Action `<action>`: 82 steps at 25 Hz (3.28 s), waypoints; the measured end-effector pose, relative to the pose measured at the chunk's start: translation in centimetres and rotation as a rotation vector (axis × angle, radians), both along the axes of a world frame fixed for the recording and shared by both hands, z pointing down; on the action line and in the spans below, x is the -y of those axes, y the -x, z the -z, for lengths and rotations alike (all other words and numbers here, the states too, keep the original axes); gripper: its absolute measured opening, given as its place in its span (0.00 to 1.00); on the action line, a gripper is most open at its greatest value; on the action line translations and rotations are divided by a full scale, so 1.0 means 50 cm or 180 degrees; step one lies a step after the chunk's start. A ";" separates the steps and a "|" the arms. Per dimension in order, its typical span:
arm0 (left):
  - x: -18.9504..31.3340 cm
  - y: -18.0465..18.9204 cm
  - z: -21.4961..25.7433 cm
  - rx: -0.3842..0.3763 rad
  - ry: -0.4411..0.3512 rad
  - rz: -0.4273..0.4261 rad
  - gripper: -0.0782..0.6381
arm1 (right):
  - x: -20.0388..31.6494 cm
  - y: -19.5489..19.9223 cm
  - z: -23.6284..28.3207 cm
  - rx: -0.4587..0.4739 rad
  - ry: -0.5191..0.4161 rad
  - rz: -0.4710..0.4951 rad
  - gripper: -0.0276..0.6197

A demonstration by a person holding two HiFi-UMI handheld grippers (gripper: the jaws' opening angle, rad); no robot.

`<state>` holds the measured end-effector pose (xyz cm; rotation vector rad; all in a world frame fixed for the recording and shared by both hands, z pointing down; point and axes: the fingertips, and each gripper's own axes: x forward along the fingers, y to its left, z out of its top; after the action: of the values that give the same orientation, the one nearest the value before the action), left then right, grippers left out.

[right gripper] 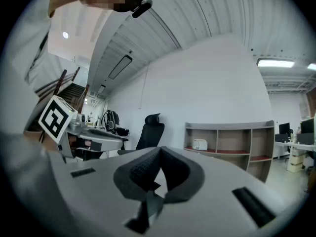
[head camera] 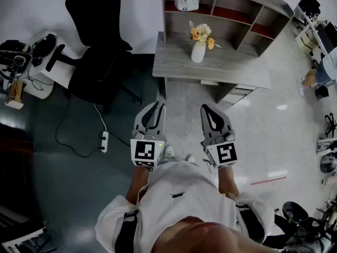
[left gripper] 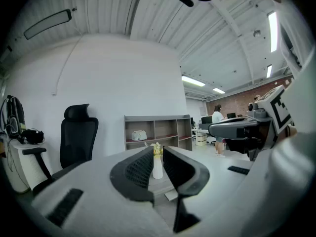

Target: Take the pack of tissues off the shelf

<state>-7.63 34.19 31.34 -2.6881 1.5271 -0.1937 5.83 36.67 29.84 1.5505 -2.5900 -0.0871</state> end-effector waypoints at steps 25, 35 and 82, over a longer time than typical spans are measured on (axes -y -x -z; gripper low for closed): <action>0.113 0.055 -0.007 -0.0058 -0.0001 -0.0253 0.19 | 0.097 0.084 -0.016 -0.0021 -0.0041 -0.0165 0.08; 0.203 0.037 -0.017 -0.0026 0.0026 -0.0200 0.19 | 0.200 0.063 -0.033 -0.0002 0.0009 -0.0139 0.08; 0.638 -0.130 -0.007 0.0091 0.0016 0.0074 0.19 | 0.664 -0.082 -0.024 0.0178 -0.0112 0.0232 0.08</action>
<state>-1.11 2.31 31.68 -2.6604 1.5527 -0.2358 9.91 3.49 31.03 1.4908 -2.7025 -0.0978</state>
